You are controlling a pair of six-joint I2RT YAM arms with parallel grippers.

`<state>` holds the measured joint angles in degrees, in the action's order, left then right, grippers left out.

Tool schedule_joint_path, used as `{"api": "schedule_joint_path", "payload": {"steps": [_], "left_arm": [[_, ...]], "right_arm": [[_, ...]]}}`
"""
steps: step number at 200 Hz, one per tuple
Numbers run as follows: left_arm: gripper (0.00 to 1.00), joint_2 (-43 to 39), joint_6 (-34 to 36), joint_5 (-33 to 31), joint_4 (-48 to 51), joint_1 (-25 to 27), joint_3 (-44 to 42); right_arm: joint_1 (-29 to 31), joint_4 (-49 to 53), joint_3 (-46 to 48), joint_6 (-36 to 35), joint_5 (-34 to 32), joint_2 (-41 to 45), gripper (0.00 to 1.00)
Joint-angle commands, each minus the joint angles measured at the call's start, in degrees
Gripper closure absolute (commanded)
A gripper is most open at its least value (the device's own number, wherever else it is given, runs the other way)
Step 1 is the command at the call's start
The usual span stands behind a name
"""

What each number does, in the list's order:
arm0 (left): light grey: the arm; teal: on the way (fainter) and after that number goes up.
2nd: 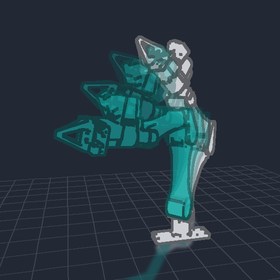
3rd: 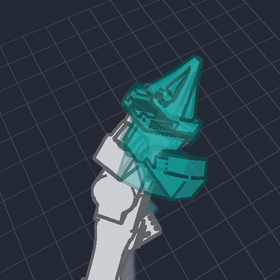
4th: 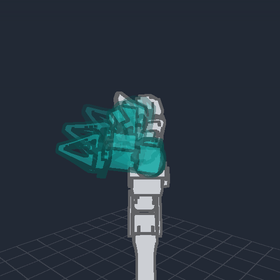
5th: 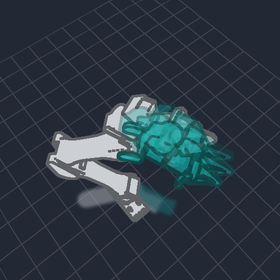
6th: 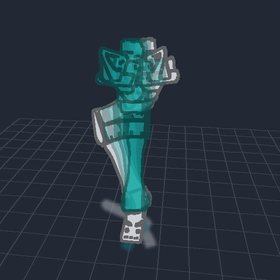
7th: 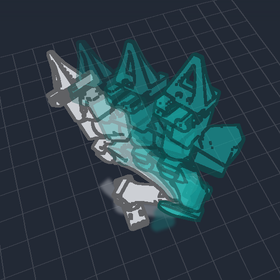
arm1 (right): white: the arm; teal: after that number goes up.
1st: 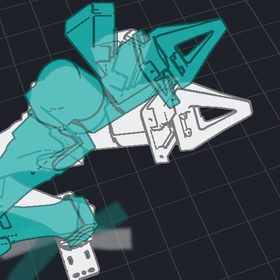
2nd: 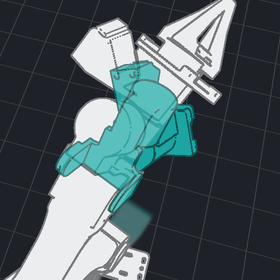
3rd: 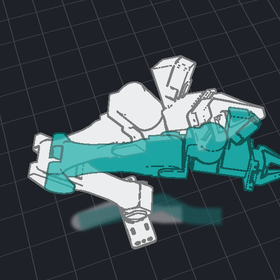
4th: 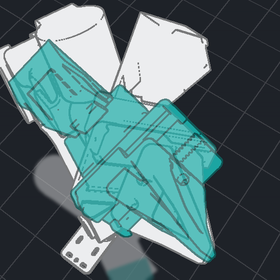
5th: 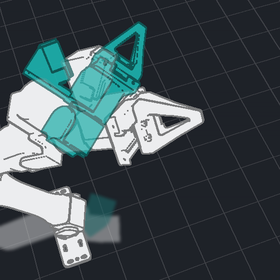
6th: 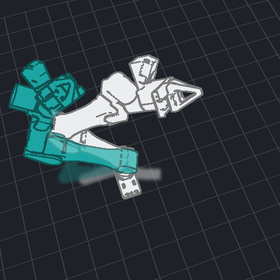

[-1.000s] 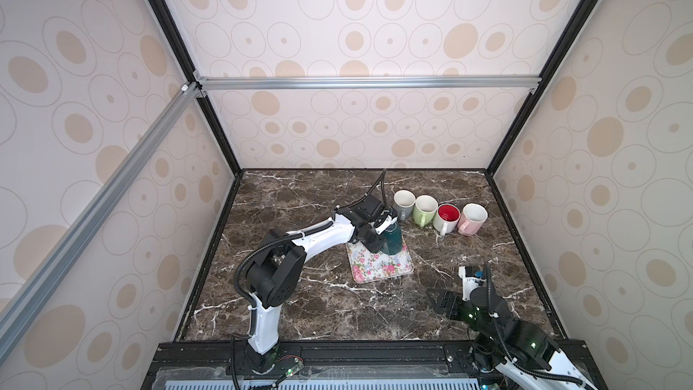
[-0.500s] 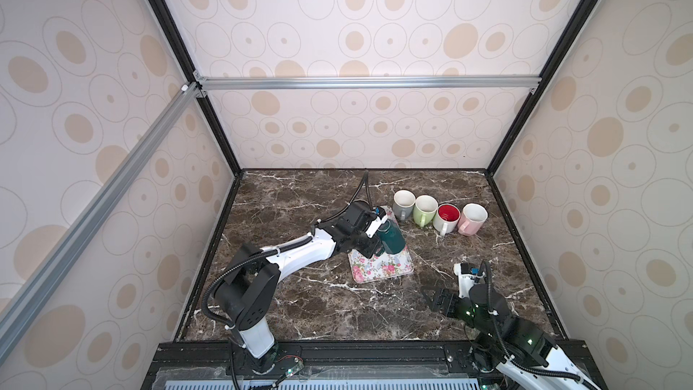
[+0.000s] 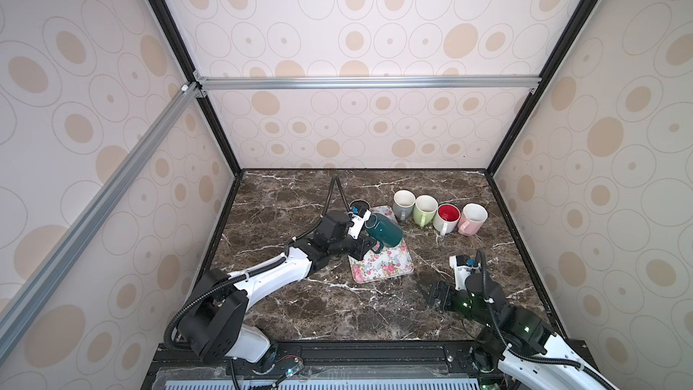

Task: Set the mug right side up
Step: 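Tilt the teal mug toward the right gripper while the right gripper reaches toward it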

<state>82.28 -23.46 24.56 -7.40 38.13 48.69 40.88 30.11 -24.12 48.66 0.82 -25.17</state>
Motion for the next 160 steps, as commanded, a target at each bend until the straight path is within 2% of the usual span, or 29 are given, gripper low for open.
{"api": "schedule_joint_path", "payload": {"steps": [1,46,76,115,160], "left_arm": [[1.0,-2.58,-3.79,4.36,-10.55,-1.11,-1.06],[1.0,-6.54,-5.9,6.09,-13.43,-3.36,-5.26],[1.0,-9.82,-8.05,6.25,-15.2,-4.24,-7.67],[1.0,-12.29,-11.99,8.94,-20.31,-4.47,-11.67],[1.0,-14.48,-15.51,11.8,-24.35,-4.74,-13.88]], "right_arm": [[0.4,-5.1,-3.04,-0.4,3.89,-5.8,0.0],[0.4,-16.21,-3.68,1.32,7.25,-13.92,0.0],[0.42,-18.34,-4.99,1.95,6.96,-17.58,0.01],[0.51,-25.95,-4.66,4.41,9.41,-20.81,0.02],[1.5,-30.98,-5.17,5.31,7.75,-22.86,0.04]]}}
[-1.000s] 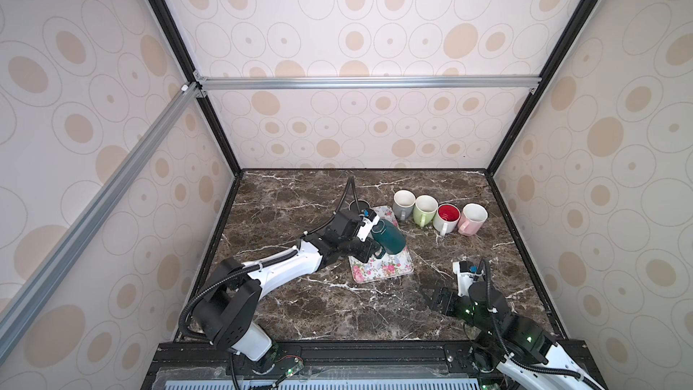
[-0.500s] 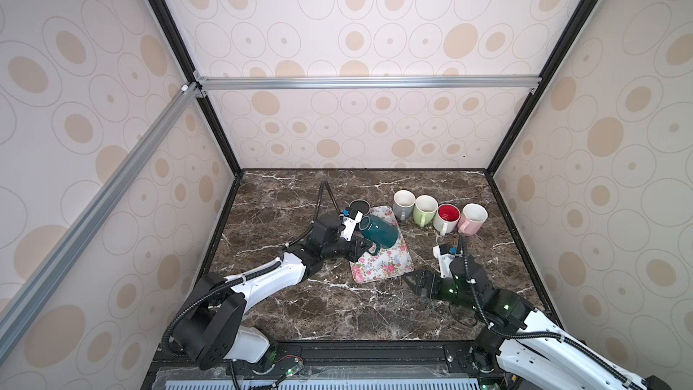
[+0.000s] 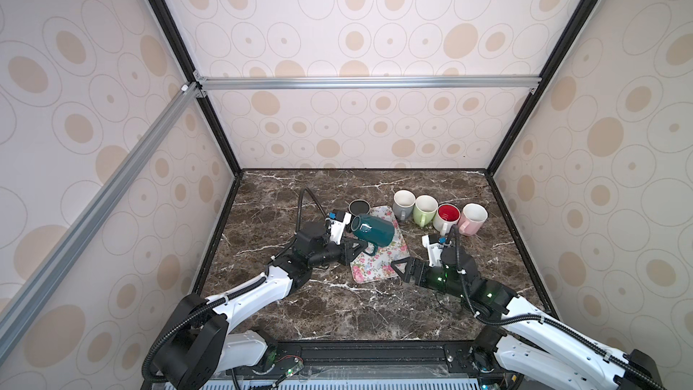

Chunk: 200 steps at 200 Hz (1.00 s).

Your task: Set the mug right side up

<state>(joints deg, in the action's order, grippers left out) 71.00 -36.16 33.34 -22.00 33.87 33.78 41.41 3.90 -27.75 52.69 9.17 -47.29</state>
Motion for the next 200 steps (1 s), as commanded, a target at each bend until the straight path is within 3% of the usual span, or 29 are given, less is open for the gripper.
{"api": "schedule_joint_path", "payload": {"steps": [1,82,123,200], "left_arm": [[1.0,-3.22,-2.88,3.07,-9.83,-0.47,0.94],[1.0,-3.33,-12.32,8.82,-20.23,-0.48,-0.94],[1.0,-2.97,-11.96,9.8,-21.15,-0.56,-1.03],[1.0,-1.8,-17.14,12.7,-27.64,-0.56,-2.95]], "right_arm": [[1.01,-4.86,-1.57,1.29,-0.62,-0.89,0.04],[2.29,-12.76,-3.49,-1.43,0.41,-5.03,0.11],[3.12,-16.42,-3.71,-2.92,1.1,-8.04,0.23],[3.53,-22.28,-3.54,-3.92,0.67,-9.14,0.31]]}}
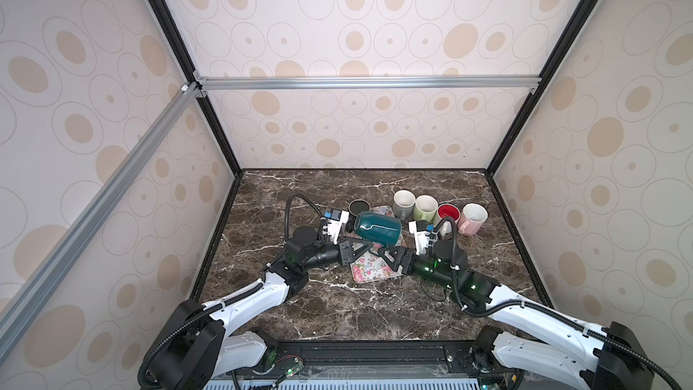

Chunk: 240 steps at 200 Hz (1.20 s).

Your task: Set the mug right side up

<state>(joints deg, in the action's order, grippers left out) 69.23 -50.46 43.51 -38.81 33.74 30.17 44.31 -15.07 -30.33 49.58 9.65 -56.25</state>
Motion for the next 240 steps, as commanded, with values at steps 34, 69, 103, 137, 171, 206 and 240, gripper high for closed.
{"api": "schedule_joint_path", "payload": {"steps": [34,69,103,137,171,206,240], "left_arm": [[1.0,1.11,-5.63,3.33,-14.71,-0.46,-0.15],[1.0,2.04,-5.49,3.43,-15.43,-0.45,-0.49],[1.0,2.57,-6.2,3.77,-16.29,-0.43,-0.7],[1.0,2.62,-6.93,4.08,-16.89,-0.47,-0.99],[1.0,2.73,-7.21,4.7,-17.05,-0.43,-1.21],[1.0,3.27,-6.94,4.99,-16.31,-0.43,-1.23],[1.0,3.81,-6.76,5.25,-15.82,-0.43,-0.91]], "right_arm": [[0.91,-5.74,-0.53,-0.8,0.39,-0.7,0.43],[1.05,-7.61,-0.8,-0.81,1.15,-2.2,0.55],[1.37,-10.07,-1.04,-0.8,1.9,-3.9,0.63],[1.52,-13.24,-1.23,-1.57,2.46,-4.46,0.65],[1.72,-14.19,-1.7,-2.98,2.5,-4.05,0.68],[2.27,-13.63,-2.04,-4.84,2.65,-3.09,0.69],[2.38,-14.19,-1.28,-5.5,2.05,-2.03,0.71]]}}
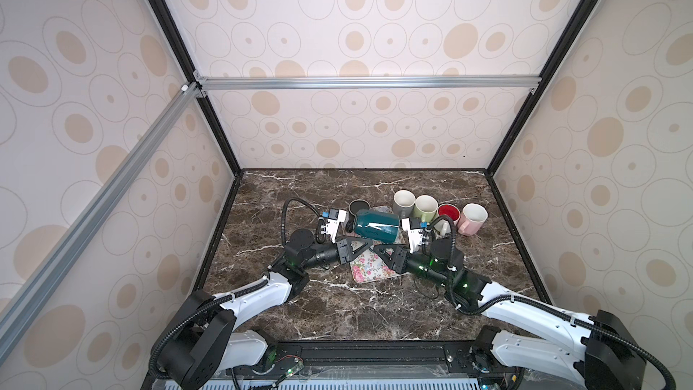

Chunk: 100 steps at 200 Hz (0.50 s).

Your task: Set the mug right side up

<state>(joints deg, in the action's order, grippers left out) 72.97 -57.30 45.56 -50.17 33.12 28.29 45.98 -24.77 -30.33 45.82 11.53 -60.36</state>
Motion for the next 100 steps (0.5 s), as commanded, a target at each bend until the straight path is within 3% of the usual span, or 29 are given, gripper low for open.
{"api": "schedule_joint_path", "payload": {"steps": [1,100], "left_arm": [[1.0,0.07,0.08,3.21,-4.48,0.14,0.97],[1.0,0.11,2.67,3.12,-0.19,0.18,1.41]], "right_arm": [[0.71,-4.49,-1.3,-1.72,0.16,2.08,0.72],[0.81,-7.76,-1.18,-3.57,2.26,2.09,0.81]]}}
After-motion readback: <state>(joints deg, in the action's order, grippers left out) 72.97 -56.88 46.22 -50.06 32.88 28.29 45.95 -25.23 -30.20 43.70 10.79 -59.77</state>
